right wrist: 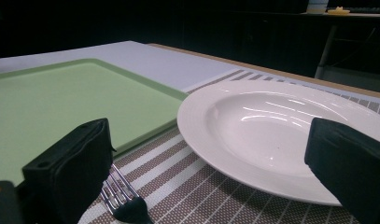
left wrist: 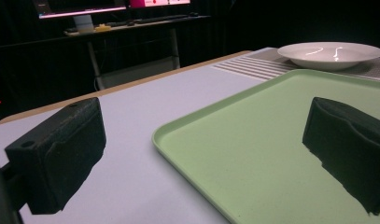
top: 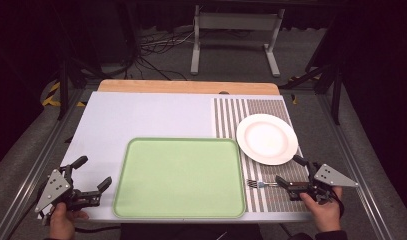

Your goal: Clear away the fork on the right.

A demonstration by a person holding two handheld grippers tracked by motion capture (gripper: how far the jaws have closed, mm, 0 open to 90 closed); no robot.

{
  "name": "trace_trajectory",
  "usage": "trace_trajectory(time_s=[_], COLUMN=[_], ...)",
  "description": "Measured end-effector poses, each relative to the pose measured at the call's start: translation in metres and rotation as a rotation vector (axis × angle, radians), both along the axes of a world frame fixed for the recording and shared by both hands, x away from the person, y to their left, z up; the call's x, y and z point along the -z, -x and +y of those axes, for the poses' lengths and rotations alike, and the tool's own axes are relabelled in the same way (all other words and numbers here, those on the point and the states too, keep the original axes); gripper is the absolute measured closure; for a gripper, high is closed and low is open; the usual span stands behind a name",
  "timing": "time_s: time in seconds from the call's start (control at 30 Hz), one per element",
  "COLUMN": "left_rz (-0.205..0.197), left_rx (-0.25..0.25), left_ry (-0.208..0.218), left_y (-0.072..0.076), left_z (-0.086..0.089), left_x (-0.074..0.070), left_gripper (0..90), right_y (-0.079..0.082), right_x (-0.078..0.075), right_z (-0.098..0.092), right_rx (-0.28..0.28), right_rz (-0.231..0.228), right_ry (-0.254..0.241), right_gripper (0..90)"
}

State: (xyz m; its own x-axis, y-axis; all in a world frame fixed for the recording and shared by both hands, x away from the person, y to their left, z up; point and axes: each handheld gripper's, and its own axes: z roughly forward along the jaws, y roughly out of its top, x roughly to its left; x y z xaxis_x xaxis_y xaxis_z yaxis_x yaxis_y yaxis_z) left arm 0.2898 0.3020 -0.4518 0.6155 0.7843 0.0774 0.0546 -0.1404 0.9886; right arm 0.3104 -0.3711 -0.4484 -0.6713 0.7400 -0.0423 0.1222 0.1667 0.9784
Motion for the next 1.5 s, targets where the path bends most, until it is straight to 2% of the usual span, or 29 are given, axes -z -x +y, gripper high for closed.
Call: trace_trajectory(time_s=[0.6, 0.83, 1.03, 1.3, 1.4, 1.5], left_rz=[0.004, 0.004, 0.012, 0.011, 0.014, 0.012], left_rx=[0.003, 0.005, 0.003, 0.0, 0.004, 0.002], left_ry=[-0.005, -0.009, -0.012, -0.011, -0.016, -0.014], left_y=[0.0, 0.0, -0.001, -0.002, -0.001, -0.001], left_z=[-0.001, -0.001, -0.001, -0.001, -0.002, -0.001], left_x=[0.0, 0.0, 0.001, 0.001, 0.001, 0.001], left_gripper=[0.1, 0.1, 0.1, 0.1, 0.0, 0.1], right_y=[0.001, 0.0, -0.003, -0.011, -0.012, -0.015], right_x=[-0.001, -0.003, -0.009, -0.019, -0.028, -0.037], right_z=[0.001, 0.002, 0.006, 0.016, 0.021, 0.024], right_rx=[-0.006, -0.01, -0.041, -0.078, -0.117, -0.124], right_rz=[0.004, 0.005, 0.022, 0.045, 0.07, 0.091], right_ry=[-0.004, -0.025, -0.039, -0.003, 0.058, 0.112], right_gripper=[2.2, 2.1, 1.9, 2.8, 3.9, 3.7])
